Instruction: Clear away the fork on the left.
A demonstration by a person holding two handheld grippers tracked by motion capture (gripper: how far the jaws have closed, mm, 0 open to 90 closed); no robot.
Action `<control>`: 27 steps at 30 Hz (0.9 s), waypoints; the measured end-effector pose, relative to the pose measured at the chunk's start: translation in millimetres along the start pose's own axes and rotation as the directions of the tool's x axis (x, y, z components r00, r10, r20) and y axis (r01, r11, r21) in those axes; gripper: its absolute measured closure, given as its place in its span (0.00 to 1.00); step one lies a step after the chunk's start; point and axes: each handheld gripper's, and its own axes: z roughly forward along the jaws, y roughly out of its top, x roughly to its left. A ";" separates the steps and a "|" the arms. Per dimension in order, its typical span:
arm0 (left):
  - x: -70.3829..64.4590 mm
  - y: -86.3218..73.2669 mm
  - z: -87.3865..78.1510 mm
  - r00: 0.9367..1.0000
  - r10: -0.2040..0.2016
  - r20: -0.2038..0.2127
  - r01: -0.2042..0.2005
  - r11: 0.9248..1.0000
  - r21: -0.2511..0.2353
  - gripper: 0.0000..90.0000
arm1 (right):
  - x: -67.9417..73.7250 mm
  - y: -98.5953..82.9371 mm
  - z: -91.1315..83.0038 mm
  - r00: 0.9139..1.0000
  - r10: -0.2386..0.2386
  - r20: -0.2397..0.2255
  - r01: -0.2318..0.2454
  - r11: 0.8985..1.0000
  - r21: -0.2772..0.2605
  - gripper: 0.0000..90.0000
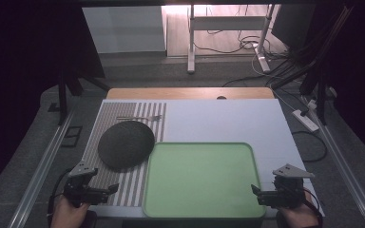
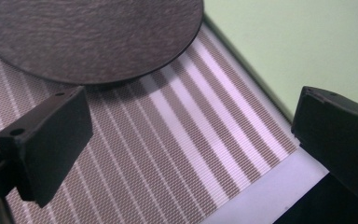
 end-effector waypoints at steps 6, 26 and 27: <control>2.4 5.0 4.3 1.000 0.011 0.004 -0.011 1.000 -0.010 0.00 | 0.4 0.2 0.2 1.000 -0.002 0.003 0.002 1.000 0.003 0.00; 16.1 20.1 28.5 0.999 0.029 0.030 -0.029 0.999 0.018 0.00 | 1.6 0.6 2.1 1.000 -0.013 0.006 0.013 1.000 0.018 0.00; 16.7 21.3 29.6 0.999 0.029 0.030 -0.029 0.999 0.016 0.00 | 1.7 0.7 2.2 1.000 -0.013 0.007 0.013 1.000 0.019 0.00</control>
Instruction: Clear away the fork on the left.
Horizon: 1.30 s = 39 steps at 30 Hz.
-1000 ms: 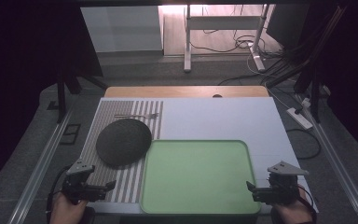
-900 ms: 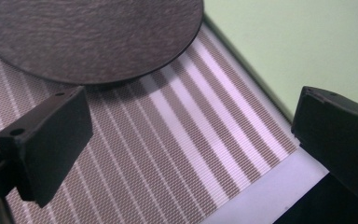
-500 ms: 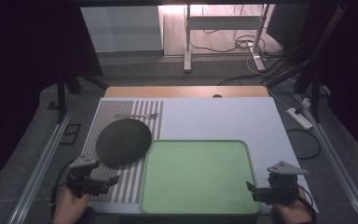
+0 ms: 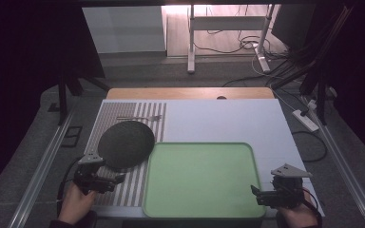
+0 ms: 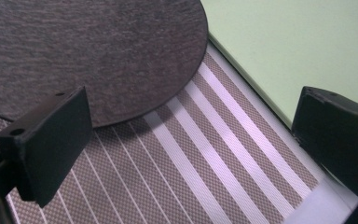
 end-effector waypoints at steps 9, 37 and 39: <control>5.5 12.8 10.5 0.999 0.043 -0.019 -0.043 0.999 0.017 0.00 | 1.0 0.3 0.8 1.000 -0.011 0.007 0.011 1.000 0.011 0.00; 49.7 60.0 53.9 1.000 -0.026 -0.009 0.026 0.999 0.040 0.00 | 1.5 0.8 2.7 1.000 -0.021 0.007 0.021 0.999 0.031 0.00; 53.9 62.0 57.1 0.999 -0.041 0.005 0.041 0.998 0.044 0.00 | 1.5 0.8 2.9 1.000 -0.022 0.006 0.022 0.999 0.031 0.00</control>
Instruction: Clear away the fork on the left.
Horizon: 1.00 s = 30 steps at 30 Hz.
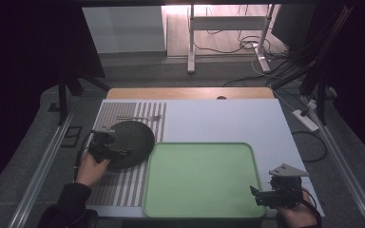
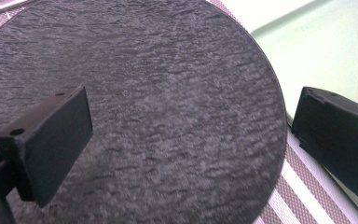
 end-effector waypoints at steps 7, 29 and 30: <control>10.6 7.8 11.8 1.000 -0.011 -0.011 0.011 1.000 0.007 0.00 | 0.3 0.3 0.8 1.000 -0.003 0.001 0.003 1.000 0.007 0.00; 47.2 40.5 36.7 0.996 -0.052 -0.075 0.053 0.998 0.017 0.01 | 0.9 0.7 2.1 1.000 -0.013 -0.002 0.013 1.000 0.023 0.00; 49.0 42.5 37.9 0.996 -0.052 -0.074 0.053 0.998 0.019 0.01 | 0.8 0.7 2.1 1.000 -0.012 -0.002 0.012 1.000 0.024 0.00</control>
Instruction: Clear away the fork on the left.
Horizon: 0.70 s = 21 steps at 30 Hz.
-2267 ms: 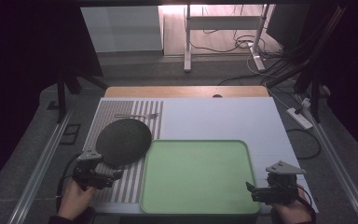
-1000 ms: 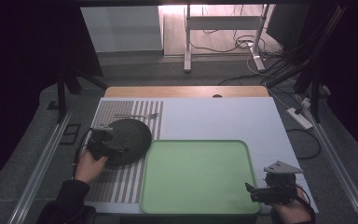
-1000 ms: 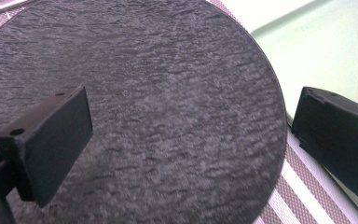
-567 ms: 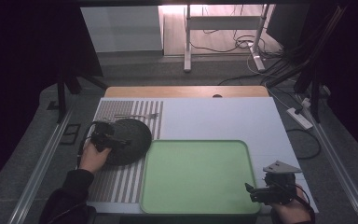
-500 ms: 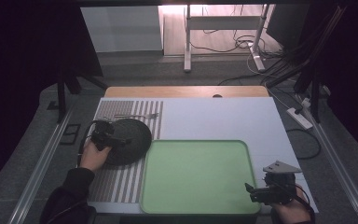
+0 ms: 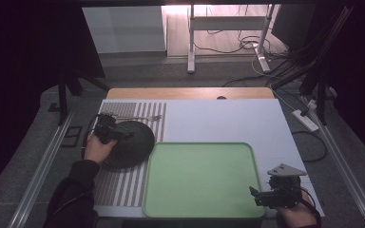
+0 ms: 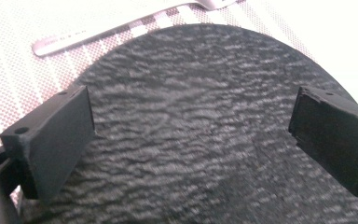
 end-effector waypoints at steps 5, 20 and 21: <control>6.6 8.7 5.7 1.000 0.005 0.008 -0.005 1.000 0.003 0.00 | -0.1 0.0 0.2 1.000 0.001 -0.003 -0.001 1.000 -0.001 0.00; 26.4 32.0 17.8 1.000 -0.022 -0.009 0.022 1.000 0.015 0.00 | 0.3 -0.1 0.4 1.000 -0.006 -0.013 0.006 1.000 0.001 0.00; 27.5 33.2 19.1 1.000 -0.025 -0.011 0.025 1.000 0.015 0.00 | 0.3 -0.1 0.4 1.000 -0.006 -0.013 0.006 1.000 0.001 0.00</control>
